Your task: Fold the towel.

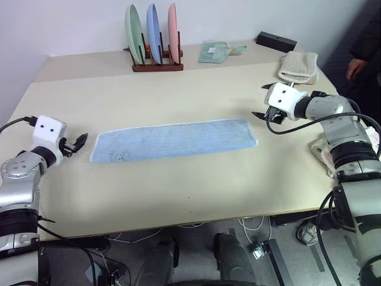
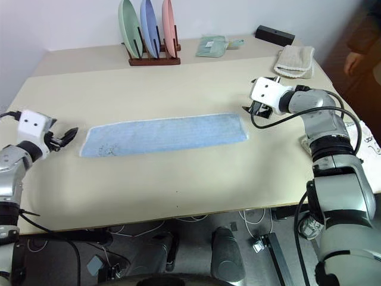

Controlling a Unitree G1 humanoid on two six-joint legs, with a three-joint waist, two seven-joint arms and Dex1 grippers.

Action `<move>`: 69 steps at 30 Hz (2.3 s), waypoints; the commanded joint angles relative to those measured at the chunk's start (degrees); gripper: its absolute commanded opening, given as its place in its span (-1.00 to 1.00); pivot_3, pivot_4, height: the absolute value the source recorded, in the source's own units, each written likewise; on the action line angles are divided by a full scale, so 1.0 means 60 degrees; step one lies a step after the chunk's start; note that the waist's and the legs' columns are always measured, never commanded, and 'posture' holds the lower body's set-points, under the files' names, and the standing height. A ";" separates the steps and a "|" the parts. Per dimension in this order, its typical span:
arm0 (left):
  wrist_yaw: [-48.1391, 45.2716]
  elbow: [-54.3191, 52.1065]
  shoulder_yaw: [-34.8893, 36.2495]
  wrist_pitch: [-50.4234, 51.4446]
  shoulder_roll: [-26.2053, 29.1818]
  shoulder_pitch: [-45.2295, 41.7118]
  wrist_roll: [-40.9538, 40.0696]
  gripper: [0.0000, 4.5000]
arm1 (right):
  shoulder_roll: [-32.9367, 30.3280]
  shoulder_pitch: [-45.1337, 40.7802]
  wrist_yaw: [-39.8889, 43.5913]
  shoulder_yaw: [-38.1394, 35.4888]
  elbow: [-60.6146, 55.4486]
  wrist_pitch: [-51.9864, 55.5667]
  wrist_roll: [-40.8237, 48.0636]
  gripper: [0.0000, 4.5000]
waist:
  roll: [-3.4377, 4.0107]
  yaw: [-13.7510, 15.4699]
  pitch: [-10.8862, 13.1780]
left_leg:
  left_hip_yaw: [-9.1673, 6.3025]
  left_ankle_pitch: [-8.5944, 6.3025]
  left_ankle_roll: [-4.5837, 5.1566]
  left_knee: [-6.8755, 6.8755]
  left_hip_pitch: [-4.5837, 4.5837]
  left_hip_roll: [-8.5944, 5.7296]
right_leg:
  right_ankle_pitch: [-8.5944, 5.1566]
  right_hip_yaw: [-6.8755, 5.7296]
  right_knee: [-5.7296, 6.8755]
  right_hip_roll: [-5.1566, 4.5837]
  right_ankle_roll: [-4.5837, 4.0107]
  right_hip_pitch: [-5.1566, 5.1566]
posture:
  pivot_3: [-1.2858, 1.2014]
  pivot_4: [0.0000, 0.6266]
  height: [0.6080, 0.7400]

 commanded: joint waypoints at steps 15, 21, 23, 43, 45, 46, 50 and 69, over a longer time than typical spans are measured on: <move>-0.1089 -0.7941 -0.3916 0.1309 -0.2116 0.2116 -0.0986 0.52 | 0.3558 0.6029 -0.4597 -0.6079 -1.1733 1.5331 0.7999 0.99 | 0.0010 0.0351 -0.0017 | -0.0018 -0.0010 0.0018 0.0025 0.0006 0.0004 | 0.0005 0.0002 -0.0008 -0.0006 -0.0002 0.0041 | 0.03 -0.52 0.94; -0.1144 -0.8051 -0.4631 0.1415 -0.2684 0.1551 -0.1027 0.52 | 0.6143 0.5112 -0.6980 -0.7968 -1.1343 1.6928 0.7535 0.99 | 0.0026 0.0287 -0.0025 | 0.0004 -0.0010 0.0018 0.0017 0.0017 0.0004 | 0.0009 0.0002 -0.0006 0.0005 -0.0009 0.0036 | 0.03 -0.52 0.94; -0.1160 -0.8148 -0.4655 0.1540 -0.2736 0.1480 -0.1080 0.52 | 0.6557 0.4722 -0.7434 -0.8323 -1.1106 1.6999 0.7351 0.99 | 0.0030 0.0297 -0.0028 | 0.0007 -0.0010 0.0019 0.0019 0.0018 0.0004 | 0.0011 0.0002 -0.0007 0.0004 -0.0010 0.0036 | 0.03 -0.52 0.94; -0.0751 -0.8593 -0.4484 0.1765 -0.2733 0.2002 -0.0947 0.52 | 0.7034 0.2741 -0.9538 -0.9134 -0.8462 1.4777 0.7386 -0.99 | 0.0041 0.0263 -0.0073 | 0.0003 -0.0009 0.0020 0.0009 0.0028 0.0004 | 0.0011 0.0000 -0.0008 0.0008 -0.0011 0.0043 | 0.03 -0.52 0.94; -0.0746 -0.8475 -0.4557 0.1759 -0.2752 0.1921 -0.0889 0.52 | 0.5990 0.3113 -0.8918 -0.8389 -0.9003 1.4799 0.7359 -0.99 | 0.0051 0.0329 -0.0067 | 0.0001 -0.0010 0.0021 0.0010 0.0020 0.0002 | 0.0010 0.0000 -0.0013 0.0002 -0.0010 0.0043 | 0.03 -0.52 0.94; -0.0758 -0.8422 -0.4576 0.1747 -0.2756 0.1885 -0.0873 0.52 | 0.5583 0.3214 -0.8736 -0.8233 -0.9124 1.4780 0.7393 -0.99 | 0.0055 0.0337 -0.0066 | -0.0002 -0.0010 0.0023 0.0013 0.0013 0.0000 | 0.0009 0.0000 -0.0015 -0.0003 -0.0008 0.0042 | 0.03 -0.52 0.94; -0.0853 -0.8225 -0.4622 0.1726 -0.2808 0.1726 -0.0876 0.52 | 0.3953 0.3380 -0.7972 -0.7798 -0.9169 1.4573 0.7436 -0.99 | 0.0054 0.0299 -0.0067 | 0.0002 -0.0013 0.0029 0.0011 0.0010 -0.0007 | 0.0008 -0.0002 -0.0022 -0.0003 -0.0005 0.0042 | 0.03 -0.52 0.94; -0.0841 -0.7997 -0.4761 0.1460 -0.3037 0.1791 -0.0616 0.52 | 0.1259 0.4006 -0.4089 0.0744 -1.0831 1.1160 0.4968 -0.99 | 0.0049 0.0327 -0.0067 | 0.0006 -0.0019 0.0039 0.0012 0.0004 0.0006 | -0.0006 -0.0005 -0.0049 -0.0004 0.0014 0.0047 | 0.03 -0.52 0.94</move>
